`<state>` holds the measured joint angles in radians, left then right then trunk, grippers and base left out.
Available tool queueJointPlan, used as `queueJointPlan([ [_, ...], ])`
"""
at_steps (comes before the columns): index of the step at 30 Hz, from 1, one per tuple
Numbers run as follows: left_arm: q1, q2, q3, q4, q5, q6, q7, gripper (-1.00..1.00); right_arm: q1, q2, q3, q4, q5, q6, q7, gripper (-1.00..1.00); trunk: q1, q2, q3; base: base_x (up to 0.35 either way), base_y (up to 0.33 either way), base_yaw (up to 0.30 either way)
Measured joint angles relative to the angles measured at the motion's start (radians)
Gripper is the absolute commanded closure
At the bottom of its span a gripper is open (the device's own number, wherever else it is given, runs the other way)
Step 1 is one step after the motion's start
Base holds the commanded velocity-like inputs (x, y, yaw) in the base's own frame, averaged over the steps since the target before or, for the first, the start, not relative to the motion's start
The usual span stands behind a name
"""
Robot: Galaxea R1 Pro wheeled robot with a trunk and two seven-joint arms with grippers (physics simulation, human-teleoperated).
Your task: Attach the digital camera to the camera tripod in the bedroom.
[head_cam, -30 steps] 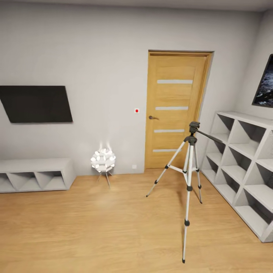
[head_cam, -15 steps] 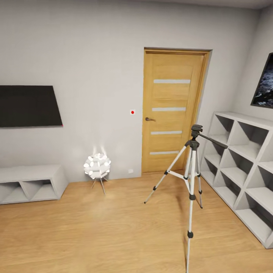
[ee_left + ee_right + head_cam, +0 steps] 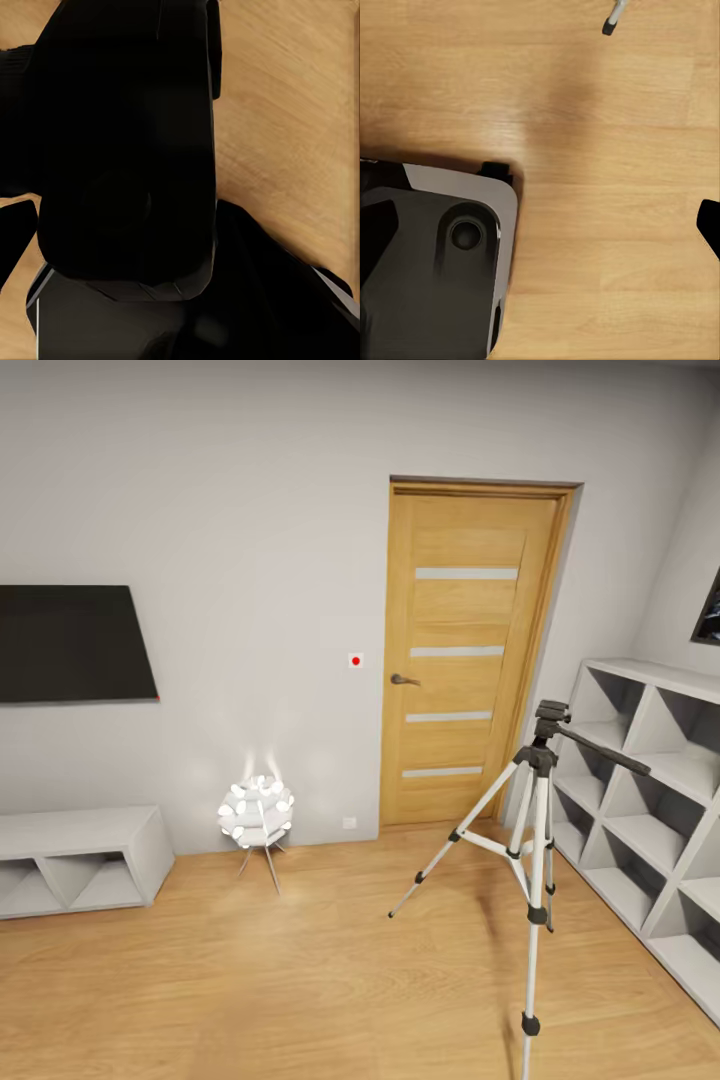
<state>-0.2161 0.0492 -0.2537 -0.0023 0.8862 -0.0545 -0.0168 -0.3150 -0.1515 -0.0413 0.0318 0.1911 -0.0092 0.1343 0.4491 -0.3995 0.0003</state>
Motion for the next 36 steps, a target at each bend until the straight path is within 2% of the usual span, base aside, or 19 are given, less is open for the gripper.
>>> queueJointPlan([
  [11,0.0,0.0,0.0,0.0,0.0,-0.001,0.0,1.0,0.0,0.001,0.0,0.0,-0.001,-0.004,-0.001,-1.0,0.0,0.0,0.0,0.325,0.097,-0.031],
  [24,0.0,0.0,0.0,0.0,0.0,-0.002,0.0,1.0,0.0,0.001,0.0,0.001,0.0,-0.003,0.0,-1.0,0.0,0.0,0.0,0.324,0.125,-0.226],
  [36,0.0,-0.001,0.0,0.0,0.0,-0.003,0.0,1.0,0.0,0.001,0.0,0.0,0.0,-0.003,0.001,-1.0,0.0,0.0,0.0,0.298,0.219,-0.241],
])
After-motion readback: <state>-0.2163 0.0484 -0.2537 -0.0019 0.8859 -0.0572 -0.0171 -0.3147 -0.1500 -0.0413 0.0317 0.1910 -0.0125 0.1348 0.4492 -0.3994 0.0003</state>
